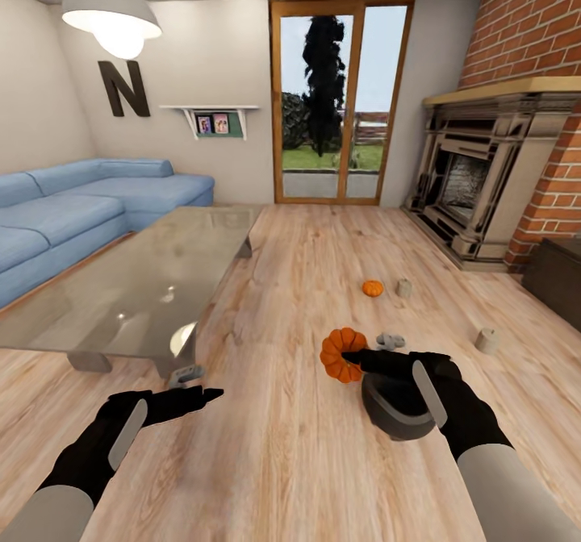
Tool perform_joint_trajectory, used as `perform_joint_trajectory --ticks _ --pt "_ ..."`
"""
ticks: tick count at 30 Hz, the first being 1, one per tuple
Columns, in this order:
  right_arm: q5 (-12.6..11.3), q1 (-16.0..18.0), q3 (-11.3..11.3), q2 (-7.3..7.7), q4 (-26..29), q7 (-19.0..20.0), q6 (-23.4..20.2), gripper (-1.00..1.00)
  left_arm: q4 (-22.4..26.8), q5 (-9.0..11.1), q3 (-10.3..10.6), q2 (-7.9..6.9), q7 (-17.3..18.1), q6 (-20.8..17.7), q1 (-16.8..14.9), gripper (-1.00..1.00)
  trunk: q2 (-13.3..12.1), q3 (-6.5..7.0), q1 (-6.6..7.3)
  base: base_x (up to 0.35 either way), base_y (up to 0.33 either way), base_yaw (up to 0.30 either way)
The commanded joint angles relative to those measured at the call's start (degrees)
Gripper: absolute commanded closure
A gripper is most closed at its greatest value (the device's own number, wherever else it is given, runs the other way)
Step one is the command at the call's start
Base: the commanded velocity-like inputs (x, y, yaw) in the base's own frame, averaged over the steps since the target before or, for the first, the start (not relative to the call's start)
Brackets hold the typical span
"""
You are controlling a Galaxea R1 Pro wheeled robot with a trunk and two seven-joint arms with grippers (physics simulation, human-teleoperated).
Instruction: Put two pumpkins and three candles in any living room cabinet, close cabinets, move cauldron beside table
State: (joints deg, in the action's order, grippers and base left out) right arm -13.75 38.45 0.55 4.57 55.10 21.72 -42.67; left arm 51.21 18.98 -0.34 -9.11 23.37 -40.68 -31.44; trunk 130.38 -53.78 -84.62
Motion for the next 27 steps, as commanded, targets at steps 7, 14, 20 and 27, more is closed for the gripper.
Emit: perform_joint_trajectory --ticks 7,14,20,27 --pt "-0.5 0.05 0.07 0.0 0.06 0.08 -0.39 1.0 -0.05 0.28 0.09 0.31 -0.07 -0.37 -0.02 -1.0 0.02 -0.05 -0.02 0.314 0.186 0.0" --pt "-0.49 0.05 0.07 0.0 0.07 0.08 -0.39 1.0 -0.47 0.11 0.16 2.78 -0.13 -0.29 -0.03 -1.0 0.02 -0.05 -0.02 0.314 0.186 0.0" --pt "-0.48 0.08 0.07 -0.06 0.03 0.05 -0.39 1.0 -0.5 0.1 0.17 3.04 -0.08 -0.28 -0.03 -1.0 0.02 -0.05 -0.02 0.314 0.186 0.0" --pt "-0.48 0.07 0.07 -0.07 0.01 -0.01 -0.39 1.0 -0.43 0.13 0.19 3.08 0.0 -0.28 -0.02 -1.0 0.02 0.1 -0.02 0.314 0.186 -0.122"
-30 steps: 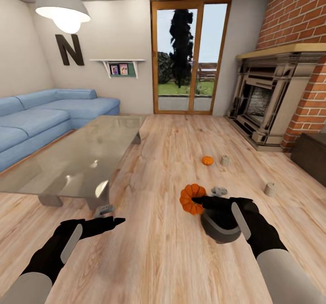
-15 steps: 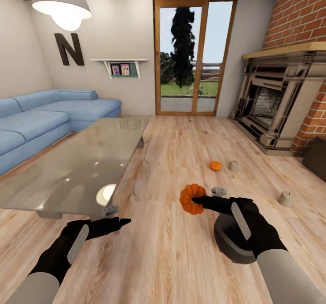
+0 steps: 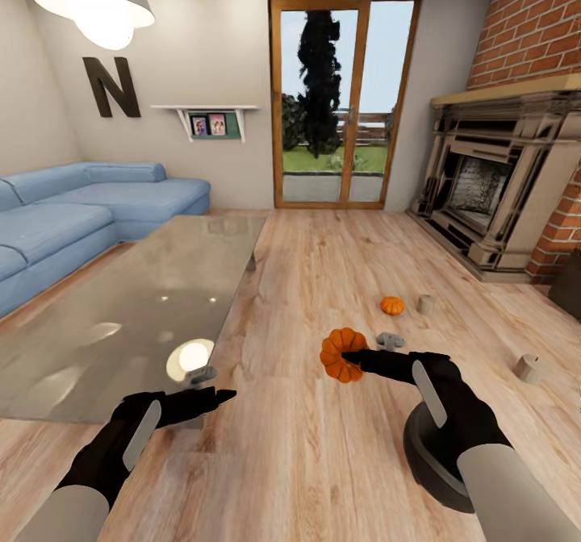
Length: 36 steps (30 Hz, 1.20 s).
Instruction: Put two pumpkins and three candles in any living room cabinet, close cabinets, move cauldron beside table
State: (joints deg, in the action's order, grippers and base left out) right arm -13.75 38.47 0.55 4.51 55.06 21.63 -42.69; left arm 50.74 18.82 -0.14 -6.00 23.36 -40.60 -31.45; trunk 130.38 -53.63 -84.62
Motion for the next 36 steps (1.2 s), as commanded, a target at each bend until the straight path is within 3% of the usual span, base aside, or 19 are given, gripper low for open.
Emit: perform_joint_trajectory --ticks 1,15,17,19,21,25,30,33,36 --pt "-0.48 0.05 0.07 0.0 0.06 0.08 -0.38 1.0 0.05 0.29 0.0 0.02 0.03 -0.36 -0.01 -1.0 0.02 -0.02 -0.02 0.314 0.181 -0.188" --pt "-0.48 0.05 0.0 -0.03 0.07 0.08 -0.33 1.0 0.55 0.41 -0.08 0.46 0.03 -0.25 -0.41 -1.0 0.02 0.05 -0.02 0.072 0.028 -0.024" --pt "-0.48 0.05 0.01 -0.03 0.08 0.08 -0.31 1.0 0.55 0.42 -0.13 0.5 -0.06 -0.35 -2.31 -1.0 0.02 0.05 -0.02 0.001 0.0 0.0" --pt "-0.48 0.06 0.07 -0.02 0.08 0.08 -0.32 1.0 0.15 0.42 -0.13 1.16 -0.16 -0.5 -6.66 -1.0 0.02 0.05 -0.02 0.0 0.0 0.0" --pt "-0.48 0.05 0.14 0.02 0.07 0.08 -0.36 1.0 -1.76 0.37 -0.12 3.25 -1.42 -0.6 -11.44 -1.0 0.02 0.05 -0.02 0.0 0.0 0.0" --pt "-0.48 0.07 0.22 0.1 0.05 0.08 -0.38 1.0 -2.83 0.46 -0.19 4.23 -4.61 -0.35 -15.51 -1.0 0.02 0.05 -0.02 0.0 0.0 0.0" --pt "-0.48 0.11 0.24 0.14 0.05 0.08 -0.38 1.0 -3.06 0.55 -0.17 4.63 -4.78 0.15 -16.05 -1.0 0.02 0.05 -0.02 0.0 0.0 0.0" --pt "-0.56 0.12 0.27 0.11 0.05 0.07 -0.38 1.0 -4.46 0.59 -0.09 5.82 -4.66 5.05 -16.17 -1.0 0.02 0.05 -0.02 0.0 0.0 -0.061" --pt "-0.57 0.17 0.29 0.13 0.07 0.08 -0.35 1.0 -7.33 0.56 -0.03 6.82 -4.55 7.01 -16.19 -1.0 0.02 0.05 -0.02 0.015 0.0 -0.192"
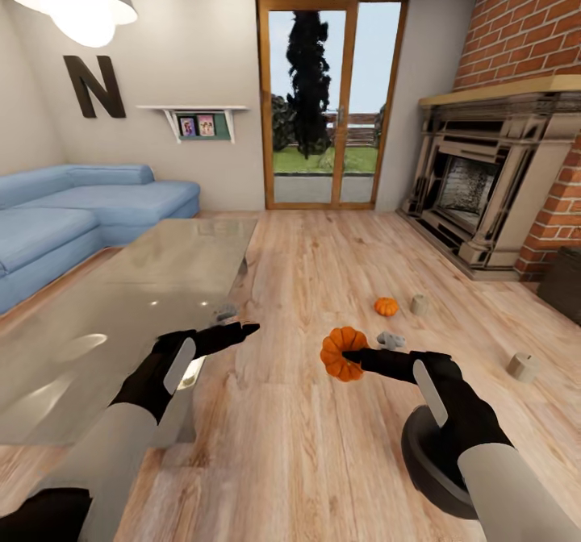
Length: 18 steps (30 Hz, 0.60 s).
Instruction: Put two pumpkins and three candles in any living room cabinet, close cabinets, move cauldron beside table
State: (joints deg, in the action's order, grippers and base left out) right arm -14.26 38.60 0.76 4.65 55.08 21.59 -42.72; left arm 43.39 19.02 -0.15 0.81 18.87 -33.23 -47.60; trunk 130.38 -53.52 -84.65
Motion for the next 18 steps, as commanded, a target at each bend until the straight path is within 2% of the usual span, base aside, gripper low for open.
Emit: perform_joint_trajectory --ticks 1,5,18 --pt "-0.07 0.04 0.07 0.0 0.04 0.12 -0.3 1.0 -0.25 0.37 -0.02 0.15 -0.04 -0.22 -0.03 -1.0 0.02 -0.05 0.01 0.06 0.0 -0.225" --pt "-0.08 0.06 0.05 -0.04 0.03 0.12 -0.26 1.0 -1.38 0.33 0.03 0.69 0.02 0.33 -0.03 -1.0 0.02 -0.05 0.01 0.195 0.0 -0.175" --pt "-0.07 0.07 -0.03 -0.14 0.03 0.12 -0.24 1.0 -2.26 0.32 0.12 0.93 0.1 0.33 -0.03 -1.0 0.02 -0.05 0.01 0.328 0.006 -0.011"
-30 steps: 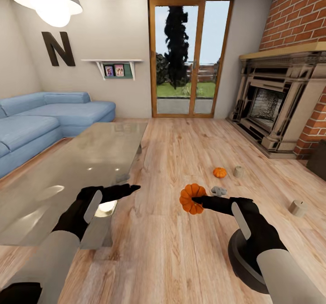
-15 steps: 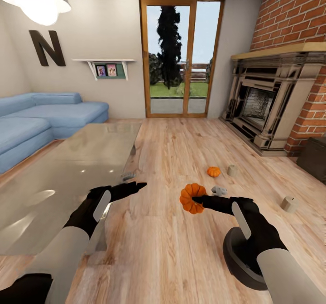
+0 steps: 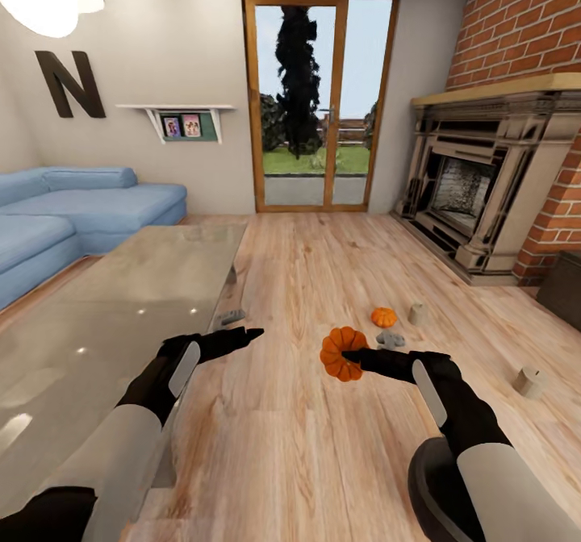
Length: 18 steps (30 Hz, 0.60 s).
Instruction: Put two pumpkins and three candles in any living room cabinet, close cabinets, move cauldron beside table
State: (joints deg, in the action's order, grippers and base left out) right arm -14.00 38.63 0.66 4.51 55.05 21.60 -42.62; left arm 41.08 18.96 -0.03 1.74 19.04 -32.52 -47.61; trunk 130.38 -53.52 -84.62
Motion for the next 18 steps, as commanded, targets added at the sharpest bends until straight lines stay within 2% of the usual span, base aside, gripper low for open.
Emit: perform_joint_trajectory --ticks 1,7,14,18 --pt "-0.33 0.04 0.07 -0.01 0.06 0.11 -0.35 1.0 0.01 0.38 -0.02 0.0 -0.06 -0.37 -0.02 -1.0 0.02 -0.06 -0.02 0.334 0.049 -0.059" --pt "-0.33 0.04 0.05 -0.03 0.06 0.11 -0.36 1.0 -0.18 0.38 -0.05 0.07 -0.13 -0.33 -0.02 -1.0 0.02 -0.06 -0.02 0.321 0.055 -0.219" --pt "-0.33 0.04 0.05 -0.03 0.06 0.11 -0.28 1.0 -0.21 0.38 -0.06 0.19 -0.18 -0.27 -0.02 -1.0 0.02 -0.06 -0.02 0.04 0.004 -0.04" --pt "-0.33 0.04 0.05 -0.03 0.06 0.11 -0.27 1.0 -0.21 0.38 -0.06 0.19 -0.22 -0.26 -0.02 -1.0 0.02 -0.06 -0.02 0.141 0.011 -0.006"
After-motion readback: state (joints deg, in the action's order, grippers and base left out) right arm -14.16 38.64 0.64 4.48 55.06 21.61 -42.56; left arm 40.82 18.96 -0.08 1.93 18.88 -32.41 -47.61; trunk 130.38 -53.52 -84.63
